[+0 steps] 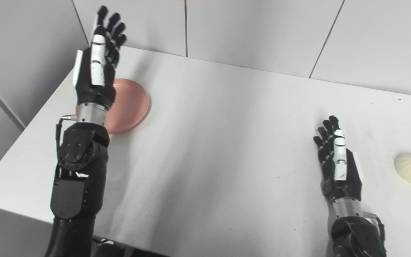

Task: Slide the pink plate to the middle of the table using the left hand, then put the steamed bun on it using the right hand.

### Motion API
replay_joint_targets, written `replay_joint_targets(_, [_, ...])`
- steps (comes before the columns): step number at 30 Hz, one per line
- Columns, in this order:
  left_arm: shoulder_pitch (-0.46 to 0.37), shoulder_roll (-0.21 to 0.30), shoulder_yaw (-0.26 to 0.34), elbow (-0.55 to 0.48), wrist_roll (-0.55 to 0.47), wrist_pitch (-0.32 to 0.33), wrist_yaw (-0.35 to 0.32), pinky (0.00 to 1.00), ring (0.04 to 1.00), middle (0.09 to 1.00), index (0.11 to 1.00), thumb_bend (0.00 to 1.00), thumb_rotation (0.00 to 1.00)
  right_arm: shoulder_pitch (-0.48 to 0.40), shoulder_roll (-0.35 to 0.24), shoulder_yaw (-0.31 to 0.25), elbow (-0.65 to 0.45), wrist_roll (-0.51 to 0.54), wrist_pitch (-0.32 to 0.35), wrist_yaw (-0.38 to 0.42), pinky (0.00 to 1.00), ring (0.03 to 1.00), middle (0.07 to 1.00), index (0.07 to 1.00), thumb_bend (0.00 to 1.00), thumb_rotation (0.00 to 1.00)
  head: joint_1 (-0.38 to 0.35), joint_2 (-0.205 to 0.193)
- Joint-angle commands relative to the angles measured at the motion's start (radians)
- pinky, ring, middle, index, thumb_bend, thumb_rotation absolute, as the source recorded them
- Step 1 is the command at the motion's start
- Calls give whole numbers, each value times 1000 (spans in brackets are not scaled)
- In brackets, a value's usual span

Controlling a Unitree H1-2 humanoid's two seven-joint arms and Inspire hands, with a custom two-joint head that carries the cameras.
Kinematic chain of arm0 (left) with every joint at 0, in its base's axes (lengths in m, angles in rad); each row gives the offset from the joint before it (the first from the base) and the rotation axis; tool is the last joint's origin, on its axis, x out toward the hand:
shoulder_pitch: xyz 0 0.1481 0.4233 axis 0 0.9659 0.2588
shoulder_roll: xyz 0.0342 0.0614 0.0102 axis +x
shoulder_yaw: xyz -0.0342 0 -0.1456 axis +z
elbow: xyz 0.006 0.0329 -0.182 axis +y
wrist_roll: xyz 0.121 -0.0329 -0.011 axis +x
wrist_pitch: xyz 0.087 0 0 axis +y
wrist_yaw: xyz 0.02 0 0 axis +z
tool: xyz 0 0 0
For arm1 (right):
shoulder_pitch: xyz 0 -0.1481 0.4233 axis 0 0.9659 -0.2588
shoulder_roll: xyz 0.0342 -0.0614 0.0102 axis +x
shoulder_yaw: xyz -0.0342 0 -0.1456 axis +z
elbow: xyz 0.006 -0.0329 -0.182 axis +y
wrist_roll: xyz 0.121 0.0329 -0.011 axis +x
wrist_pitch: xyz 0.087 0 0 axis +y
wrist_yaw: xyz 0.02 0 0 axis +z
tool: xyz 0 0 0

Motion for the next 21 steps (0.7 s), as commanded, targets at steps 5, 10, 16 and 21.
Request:
replay_joint_targets(5, [-39,49,59,-13,-53,-60,25,1000,988,985,999,460,1000,20,-6,-2,-2,0,47,-9,1000,1000,1000,1000,62,1000,5,-8])
replay_joint_targets(10, [-29,82,114,5,-80,-68,42,1000,984,988,1000,457,1000,21,-5,-1,-2,2,37,-4,1000,1000,1000,1000,57,1000,10,-10])
replay_joint_targets(16, [-23,113,167,49,-131,-90,42,1000,987,986,999,446,1000,22,-3,-3,1,0,33,-11,1000,1000,1000,1000,49,1000,10,-10])
replay_joint_targets(21, [-20,134,197,94,-158,-109,39,1000,988,990,1000,443,1000,23,0,-4,-3,-3,35,-16,1000,1000,1000,1000,56,1000,12,-10])
